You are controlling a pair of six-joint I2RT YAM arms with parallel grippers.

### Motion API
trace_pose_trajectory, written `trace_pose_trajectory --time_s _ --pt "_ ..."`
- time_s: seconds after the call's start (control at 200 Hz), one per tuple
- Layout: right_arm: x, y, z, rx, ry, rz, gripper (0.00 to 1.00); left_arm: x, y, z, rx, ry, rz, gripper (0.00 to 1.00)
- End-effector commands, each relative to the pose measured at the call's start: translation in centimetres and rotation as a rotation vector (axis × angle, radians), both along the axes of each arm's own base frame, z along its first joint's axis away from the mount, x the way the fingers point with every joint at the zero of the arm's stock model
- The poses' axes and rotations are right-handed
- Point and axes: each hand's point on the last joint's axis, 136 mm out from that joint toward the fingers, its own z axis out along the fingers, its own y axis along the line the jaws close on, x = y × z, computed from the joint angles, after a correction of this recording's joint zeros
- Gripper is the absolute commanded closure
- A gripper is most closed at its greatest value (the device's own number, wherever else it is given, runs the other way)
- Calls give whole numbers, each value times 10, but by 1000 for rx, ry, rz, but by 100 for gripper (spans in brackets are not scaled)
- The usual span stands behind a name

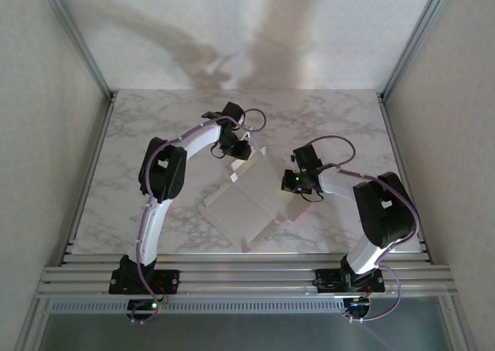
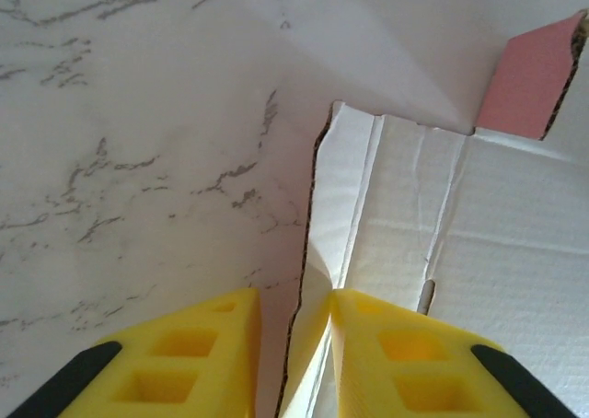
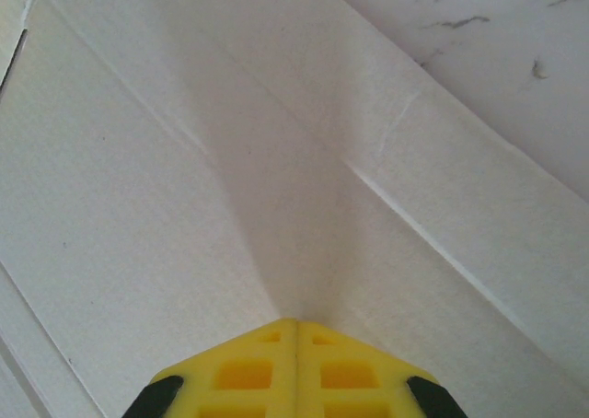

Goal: Fold the paper box

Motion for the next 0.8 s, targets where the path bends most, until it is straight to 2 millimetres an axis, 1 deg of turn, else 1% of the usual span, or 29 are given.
trace_pose_trajectory --time_s 0.0,0.1,0.14,0.165,0.235,0.29,0.315,0.335,0.455,0.51,0.571,0.666,0.796 --pt "-11 -2 -2 -27 33 23 100 -3 0 2 -20 26 -16 81" --pt "-10 -2 1 -28 28 21 100 -4 -4 11 -47 19 -31 87" --pt "-9 -2 4 -28 18 22 100 -5 -5 14 -60 14 -39 94" --pt "-8 -2 7 -25 11 24 100 -5 -6 17 -68 8 -45 95" --pt "-4 1 24 0 -20 38 100 -7 -9 27 -99 -20 -56 95" --pt "-1 3 43 21 -52 61 100 -10 -11 36 -135 -56 -65 96" --pt "0 5 52 30 -67 80 98 -11 -12 42 -156 -76 -68 96" --pt "0 5 59 35 -78 94 96 -13 -13 43 -168 -83 -69 96" --pt "-1 8 105 75 -154 186 83 -25 -21 73 -288 -160 -107 97" --pt "-3 8 126 75 -188 231 76 -30 -24 81 -329 -184 -119 99" --pt "-6 7 144 73 -207 277 65 -34 -27 90 -375 -205 -131 98" --pt "-7 2 162 41 -220 317 56 -42 -33 100 -447 -222 -163 96" --pt "-5 -4 177 22 -236 357 51 -48 -38 115 -500 -313 -180 94"
